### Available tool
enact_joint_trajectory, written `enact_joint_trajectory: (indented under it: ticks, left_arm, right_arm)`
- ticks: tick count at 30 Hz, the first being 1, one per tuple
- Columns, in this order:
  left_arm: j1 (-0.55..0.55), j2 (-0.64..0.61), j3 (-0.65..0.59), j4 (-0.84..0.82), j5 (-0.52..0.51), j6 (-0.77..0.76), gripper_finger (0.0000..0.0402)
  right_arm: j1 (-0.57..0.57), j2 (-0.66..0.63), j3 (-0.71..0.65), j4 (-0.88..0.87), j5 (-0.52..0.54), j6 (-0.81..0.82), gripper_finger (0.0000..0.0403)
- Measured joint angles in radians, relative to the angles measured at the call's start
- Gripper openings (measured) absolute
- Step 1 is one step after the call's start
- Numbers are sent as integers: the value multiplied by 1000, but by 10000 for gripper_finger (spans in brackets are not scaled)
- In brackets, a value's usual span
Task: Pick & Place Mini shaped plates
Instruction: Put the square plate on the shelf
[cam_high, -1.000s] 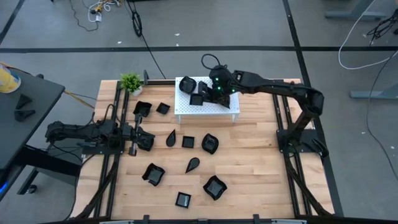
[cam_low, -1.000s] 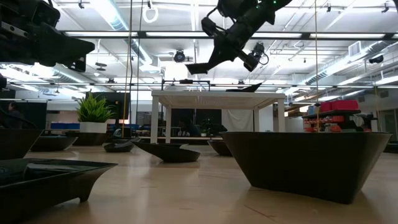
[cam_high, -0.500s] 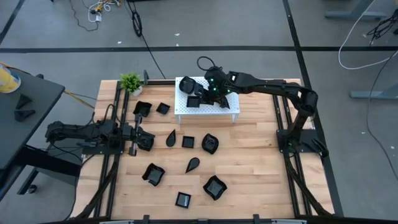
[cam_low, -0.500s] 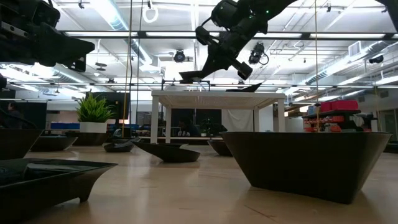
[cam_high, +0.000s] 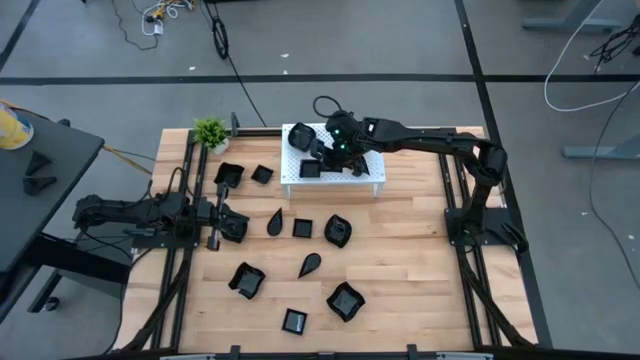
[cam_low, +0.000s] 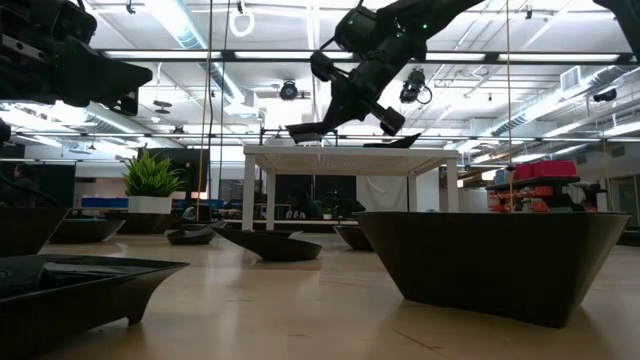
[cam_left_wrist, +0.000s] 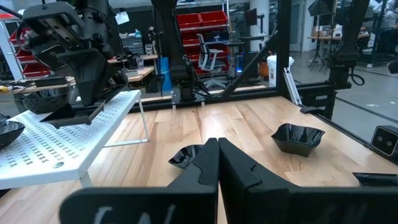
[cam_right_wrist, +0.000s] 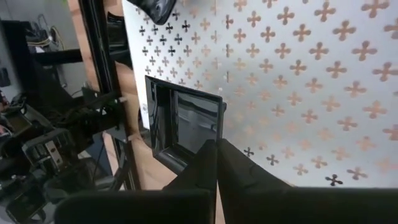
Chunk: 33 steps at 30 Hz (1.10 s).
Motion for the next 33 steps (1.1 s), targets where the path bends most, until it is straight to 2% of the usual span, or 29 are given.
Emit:
enact_joint_trajectory:
  ticks: [33]
  left_arm:
    - [0,0,0,0,0,0,3]
  right_arm:
    - [-24,8,-2,-30,40,4,6]
